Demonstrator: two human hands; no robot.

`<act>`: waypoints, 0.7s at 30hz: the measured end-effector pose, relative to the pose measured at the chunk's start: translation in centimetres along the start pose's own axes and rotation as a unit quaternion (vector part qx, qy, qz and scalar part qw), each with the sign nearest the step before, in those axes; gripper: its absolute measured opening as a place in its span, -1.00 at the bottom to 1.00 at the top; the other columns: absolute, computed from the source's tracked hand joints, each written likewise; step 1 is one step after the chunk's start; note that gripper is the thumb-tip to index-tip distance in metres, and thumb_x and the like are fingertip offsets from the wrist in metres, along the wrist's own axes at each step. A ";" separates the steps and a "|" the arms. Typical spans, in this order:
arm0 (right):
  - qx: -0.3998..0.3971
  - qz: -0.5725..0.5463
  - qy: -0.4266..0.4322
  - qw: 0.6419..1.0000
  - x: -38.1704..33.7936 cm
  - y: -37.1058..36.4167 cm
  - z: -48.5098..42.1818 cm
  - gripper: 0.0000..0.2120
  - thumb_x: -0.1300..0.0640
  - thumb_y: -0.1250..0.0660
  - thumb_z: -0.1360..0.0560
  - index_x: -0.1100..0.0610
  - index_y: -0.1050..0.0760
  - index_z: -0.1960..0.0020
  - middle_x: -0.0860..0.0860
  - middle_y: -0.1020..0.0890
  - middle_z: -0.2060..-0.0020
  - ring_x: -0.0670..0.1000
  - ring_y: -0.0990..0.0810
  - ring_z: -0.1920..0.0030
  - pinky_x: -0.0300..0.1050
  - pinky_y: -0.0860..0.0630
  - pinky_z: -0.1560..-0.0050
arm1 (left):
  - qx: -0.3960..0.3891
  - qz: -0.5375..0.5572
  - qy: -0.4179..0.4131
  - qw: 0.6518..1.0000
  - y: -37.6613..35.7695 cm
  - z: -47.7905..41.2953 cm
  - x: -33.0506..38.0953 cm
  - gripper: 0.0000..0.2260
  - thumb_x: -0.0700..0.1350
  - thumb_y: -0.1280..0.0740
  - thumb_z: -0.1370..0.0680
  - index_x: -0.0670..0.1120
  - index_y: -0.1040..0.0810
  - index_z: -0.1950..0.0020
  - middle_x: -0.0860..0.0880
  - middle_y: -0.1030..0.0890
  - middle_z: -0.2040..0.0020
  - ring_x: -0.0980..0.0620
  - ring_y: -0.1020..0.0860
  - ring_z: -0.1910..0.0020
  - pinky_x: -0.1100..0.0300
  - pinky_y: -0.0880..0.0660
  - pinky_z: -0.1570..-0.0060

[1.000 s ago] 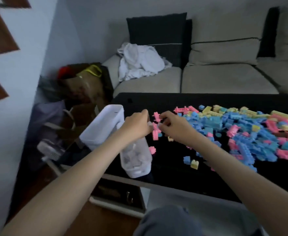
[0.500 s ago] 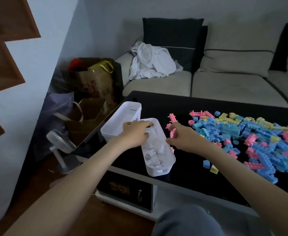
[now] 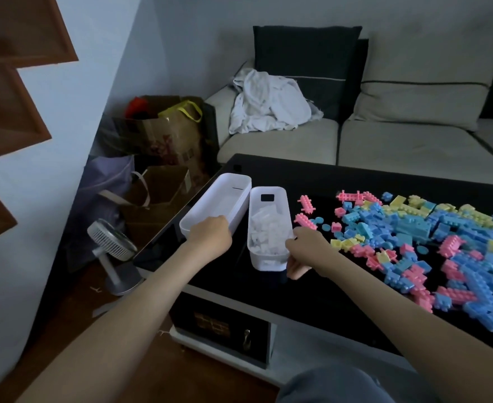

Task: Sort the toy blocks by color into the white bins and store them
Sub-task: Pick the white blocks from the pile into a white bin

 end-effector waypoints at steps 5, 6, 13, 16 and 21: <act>0.028 -0.018 0.047 0.998 -1.6 -1.4 -3.1 -0.75 0.20 -0.14 -0.57 0.11 -0.33 0.29 0.11 -0.51 0.34 0.09 -0.55 0.40 -0.06 -0.62 0.27 | 0.019 -0.037 0.037 0.998 0.2 -0.6 0.5 -0.83 -0.17 -0.16 -0.61 -0.19 -0.49 -0.10 -0.14 -0.54 -0.12 -0.14 -0.53 -0.10 0.12 -0.41 0.02; 0.024 -0.016 0.052 0.998 -1.9 -1.7 -3.4 -0.75 0.20 -0.14 -0.57 0.12 -0.33 0.29 0.11 -0.51 0.35 0.08 -0.55 0.40 -0.05 -0.61 0.25 | 0.015 -0.038 0.049 0.998 0.3 -0.8 0.6 -0.87 -0.16 -0.17 -0.61 -0.15 -0.47 -0.06 -0.12 -0.54 -0.12 -0.13 -0.52 -0.09 0.14 -0.41 0.03; -0.023 0.042 0.078 0.996 -2.8 -2.3 -3.3 -0.77 0.12 -0.09 -0.56 0.29 -0.38 0.02 0.27 -0.61 0.26 0.18 -0.60 0.34 -0.07 -0.56 0.17 | 0.068 0.019 0.103 0.992 1.1 -1.5 0.6 -0.78 -0.18 -0.20 -0.60 -0.19 -0.44 -0.23 -0.16 -0.54 -0.16 -0.15 -0.53 -0.12 0.11 -0.43 0.07; -0.038 0.007 0.066 0.997 -2.5 -2.0 -3.2 -0.71 0.03 -0.10 -0.56 0.26 -0.38 -0.07 0.26 -0.64 0.21 0.17 -0.64 0.35 -0.11 -0.58 0.25 | 0.091 0.066 0.095 0.989 1.3 -1.9 0.3 -0.80 -0.10 -0.22 -0.60 -0.18 -0.45 -0.16 -0.15 -0.56 -0.09 -0.16 -0.53 -0.06 0.07 -0.46 0.08; -0.035 -0.013 0.079 0.996 -2.3 -1.4 -2.7 -0.54 0.00 -0.10 -0.56 0.17 -0.18 -0.39 0.17 -0.64 0.19 0.10 -0.67 0.35 -0.17 -0.60 0.34 | 0.214 0.076 0.080 0.970 2.6 -1.3 0.5 -0.72 -0.04 -0.07 -0.66 -0.21 -0.43 -0.16 -0.19 -0.59 -0.03 -0.17 -0.55 -0.06 0.03 -0.42 0.04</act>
Point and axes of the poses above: each hand's wrist, its own z-axis away from the middle knuckle, its own y-axis out of the back of the hand, x = y × z, the point moved 1 cm from there along -z, towards the middle knuckle
